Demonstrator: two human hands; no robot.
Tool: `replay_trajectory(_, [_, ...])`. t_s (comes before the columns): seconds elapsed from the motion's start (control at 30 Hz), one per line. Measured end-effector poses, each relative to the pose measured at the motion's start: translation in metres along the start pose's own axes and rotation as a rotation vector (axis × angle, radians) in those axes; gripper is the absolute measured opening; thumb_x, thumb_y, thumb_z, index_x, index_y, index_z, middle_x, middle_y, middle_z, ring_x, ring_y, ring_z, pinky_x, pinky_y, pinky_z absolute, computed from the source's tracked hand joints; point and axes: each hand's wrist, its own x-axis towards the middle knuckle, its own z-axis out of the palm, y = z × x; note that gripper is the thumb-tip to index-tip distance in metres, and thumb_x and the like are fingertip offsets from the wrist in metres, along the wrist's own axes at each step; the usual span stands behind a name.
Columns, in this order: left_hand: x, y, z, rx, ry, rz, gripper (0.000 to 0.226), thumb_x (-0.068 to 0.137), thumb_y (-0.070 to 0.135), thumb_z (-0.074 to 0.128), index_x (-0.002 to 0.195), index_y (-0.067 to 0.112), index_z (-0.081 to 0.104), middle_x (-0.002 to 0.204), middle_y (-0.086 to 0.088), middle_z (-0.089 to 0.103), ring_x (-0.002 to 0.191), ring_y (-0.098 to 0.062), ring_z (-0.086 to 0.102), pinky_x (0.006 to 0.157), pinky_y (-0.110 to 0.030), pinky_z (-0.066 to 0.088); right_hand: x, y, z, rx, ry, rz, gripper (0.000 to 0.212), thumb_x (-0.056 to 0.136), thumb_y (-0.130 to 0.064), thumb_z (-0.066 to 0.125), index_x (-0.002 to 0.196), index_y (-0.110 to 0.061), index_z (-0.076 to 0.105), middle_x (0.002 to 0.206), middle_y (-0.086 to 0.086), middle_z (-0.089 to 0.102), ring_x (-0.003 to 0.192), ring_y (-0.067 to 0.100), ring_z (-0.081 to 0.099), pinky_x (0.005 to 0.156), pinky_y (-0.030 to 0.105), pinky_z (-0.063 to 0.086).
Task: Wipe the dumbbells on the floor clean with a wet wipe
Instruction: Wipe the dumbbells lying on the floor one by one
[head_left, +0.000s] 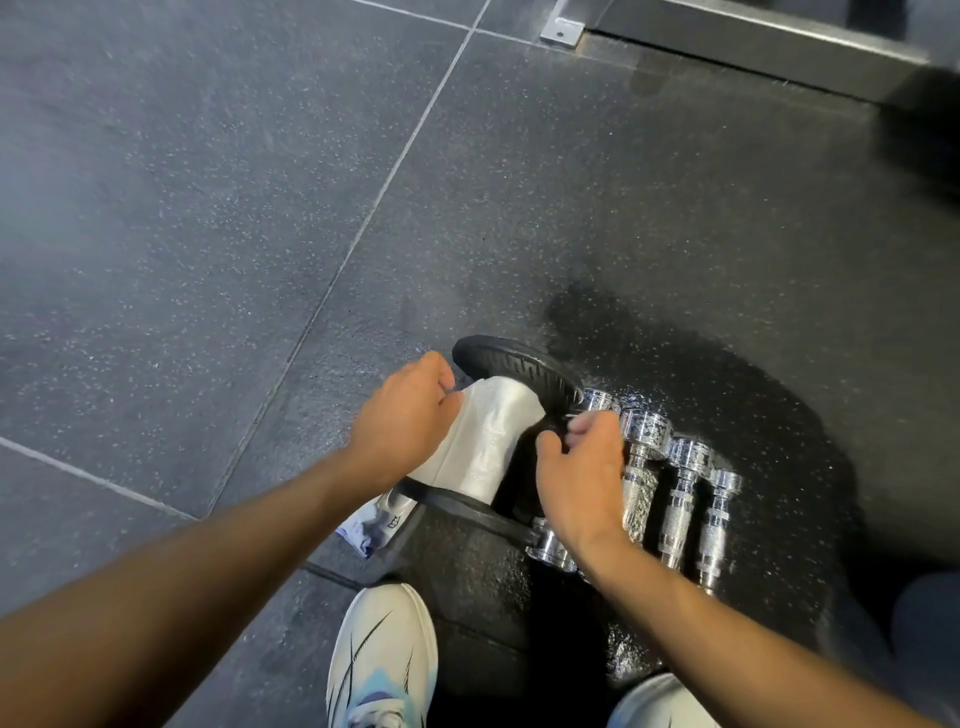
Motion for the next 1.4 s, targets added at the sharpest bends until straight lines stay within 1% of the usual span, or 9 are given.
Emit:
replay_trajectory(0.13, [0.0,0.004,0.0,0.019,-0.183,-0.009,0.013,0.089,0.027,0.056,0.08,0.031,0.064,0.082,0.009,0.07,0.084,-0.019,0.068,0.077,-0.03,0.054,-0.005,-0.026,0.017,0.218,-0.342,0.221,0.047,0.083,-0.047,0.067,0.118,-0.027,0.043,0.103,-0.005,0.065,0.09,0.017,0.065,0.078,0.042,0.057])
replay_trajectory(0.27, [-0.025,0.007,0.001,0.095,-0.129,0.127,0.02,0.096,0.028,0.053,0.084,0.016,0.064,0.078,-0.002,0.07,0.078,-0.023,0.066,0.074,-0.037,0.052,0.02,-0.031,0.049,0.413,-0.371,0.384,0.077,0.066,-0.052,0.072,0.127,-0.013,0.045,0.111,0.006,0.064,0.098,0.024,0.069,0.086,0.045,0.06])
replay_trajectory(0.5, [-0.07,0.011,0.031,0.11,0.139,0.304,0.019,0.088,0.033,0.037,0.073,0.023,0.037,0.069,0.001,0.047,0.071,-0.03,0.049,0.061,-0.035,0.027,0.062,-0.018,0.066,0.841,-0.441,0.554,0.039,0.091,-0.024,0.07,0.112,0.009,0.065,0.09,0.022,0.07,0.074,0.032,0.069,0.067,0.038,0.059])
replay_trajectory(0.7, [-0.066,0.008,0.039,0.013,0.186,0.255,0.018,0.091,0.031,0.034,0.076,0.023,0.037,0.073,0.002,0.043,0.073,-0.031,0.048,0.063,-0.039,0.034,0.041,-0.006,0.058,0.686,-0.644,0.466,0.001,0.095,-0.01,0.066,0.094,-0.009,0.065,0.074,0.007,0.069,0.067,0.02,0.066,0.06,0.028,0.054])
replay_trajectory(0.9, [-0.069,0.008,0.037,-0.052,0.168,0.232,0.02,0.092,0.033,0.029,0.079,0.022,0.04,0.076,0.0,0.047,0.077,-0.03,0.046,0.067,-0.047,0.042,0.022,0.008,0.055,0.372,-0.725,0.307,0.005,0.09,-0.003,0.072,0.091,-0.007,0.069,0.079,0.006,0.069,0.07,0.014,0.063,0.06,0.023,0.051])
replay_trajectory(1.1, [-0.07,0.006,0.036,-0.059,0.131,0.164,0.03,0.093,0.036,0.024,0.079,0.018,0.042,0.077,0.001,0.048,0.078,-0.027,0.043,0.071,-0.045,0.039,0.053,-0.016,0.053,0.916,-0.481,0.514,0.025,0.095,-0.016,0.071,0.112,0.002,0.066,0.1,0.021,0.07,0.086,0.031,0.07,0.075,0.04,0.061])
replay_trajectory(1.2, [-0.072,0.006,0.034,-0.114,0.126,0.132,0.027,0.095,0.035,0.026,0.08,0.019,0.041,0.078,0.001,0.048,0.08,-0.026,0.042,0.071,-0.04,0.032,0.054,-0.015,0.055,0.955,-0.545,0.518,0.036,0.096,-0.019,0.069,0.121,0.007,0.064,0.112,0.023,0.071,0.098,0.035,0.07,0.091,0.047,0.058])
replay_trajectory(1.33, [-0.071,0.004,0.035,-0.223,0.12,0.064,0.022,0.098,0.025,0.033,0.083,0.016,0.046,0.082,-0.001,0.052,0.084,-0.024,0.042,0.072,-0.031,0.025,0.034,-0.004,0.058,0.701,-0.707,0.456,0.037,0.094,-0.009,0.071,0.127,0.002,0.06,0.097,0.019,0.072,0.083,0.027,0.071,0.064,0.034,0.059])
replay_trajectory(1.4, [-0.07,0.002,0.033,-0.278,0.118,0.036,0.026,0.095,0.032,0.028,0.085,0.017,0.047,0.083,0.0,0.053,0.087,-0.023,0.043,0.074,-0.034,0.03,0.026,0.002,0.052,0.568,-0.845,0.336,0.039,0.089,-0.005,0.076,0.126,-0.002,0.065,0.107,0.017,0.075,0.097,0.026,0.073,0.081,0.037,0.061])
